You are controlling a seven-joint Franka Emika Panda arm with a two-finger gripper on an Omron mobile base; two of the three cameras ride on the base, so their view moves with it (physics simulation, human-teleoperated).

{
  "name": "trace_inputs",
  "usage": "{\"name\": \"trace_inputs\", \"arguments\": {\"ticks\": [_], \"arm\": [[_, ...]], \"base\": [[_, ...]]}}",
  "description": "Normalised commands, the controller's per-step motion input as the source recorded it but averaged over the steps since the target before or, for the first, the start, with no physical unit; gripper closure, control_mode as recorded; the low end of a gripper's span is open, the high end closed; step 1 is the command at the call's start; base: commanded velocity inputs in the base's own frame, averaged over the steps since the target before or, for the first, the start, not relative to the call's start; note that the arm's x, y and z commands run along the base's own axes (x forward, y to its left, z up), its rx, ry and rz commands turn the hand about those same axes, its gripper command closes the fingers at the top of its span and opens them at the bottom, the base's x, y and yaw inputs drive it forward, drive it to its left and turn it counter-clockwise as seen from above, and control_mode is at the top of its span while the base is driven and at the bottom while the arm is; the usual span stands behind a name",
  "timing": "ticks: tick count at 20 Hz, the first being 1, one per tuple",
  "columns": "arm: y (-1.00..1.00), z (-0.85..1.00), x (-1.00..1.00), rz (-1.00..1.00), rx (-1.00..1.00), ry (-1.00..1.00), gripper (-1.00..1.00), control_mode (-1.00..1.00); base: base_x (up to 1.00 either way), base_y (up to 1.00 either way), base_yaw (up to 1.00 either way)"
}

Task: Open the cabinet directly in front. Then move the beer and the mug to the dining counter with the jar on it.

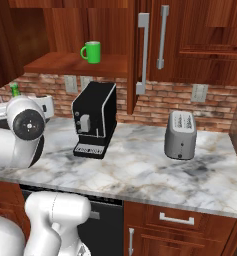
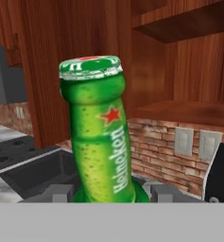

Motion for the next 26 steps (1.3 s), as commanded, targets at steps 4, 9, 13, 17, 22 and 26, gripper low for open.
{"name": "trace_inputs", "arguments": {"ticks": [4, 9, 13, 17, 22, 26], "arm": [[0.0, 0.0, -0.05, 0.0, 0.0, 0.0, 1.0, 1.0], [0.0, 0.0, 0.0, 0.0, 0.0, 0.0, 1.0, 1.0], [0.0, 0.0, 0.0, 0.0, 0.0, 0.0, 1.0, 1.0], [0.0, 0.0, 0.0, 0.0, 0.0, 0.0, 1.0, 1.0], [0.0, 0.0, 0.0, 0.0, 0.0, 0.0, 1.0, 1.0], [0.0, 0.0, 0.0, 0.0, 0.0, 0.0, 1.0, 1.0]], "base": [[-0.24, 0.0, 0.0], [-0.75, 0.0, 0.05], [-0.89, 0.0, 0.37], [-0.62, 0.0, 0.68], [-0.22, 0.0, 0.91], [-0.06, 0.0, 0.97]]}}
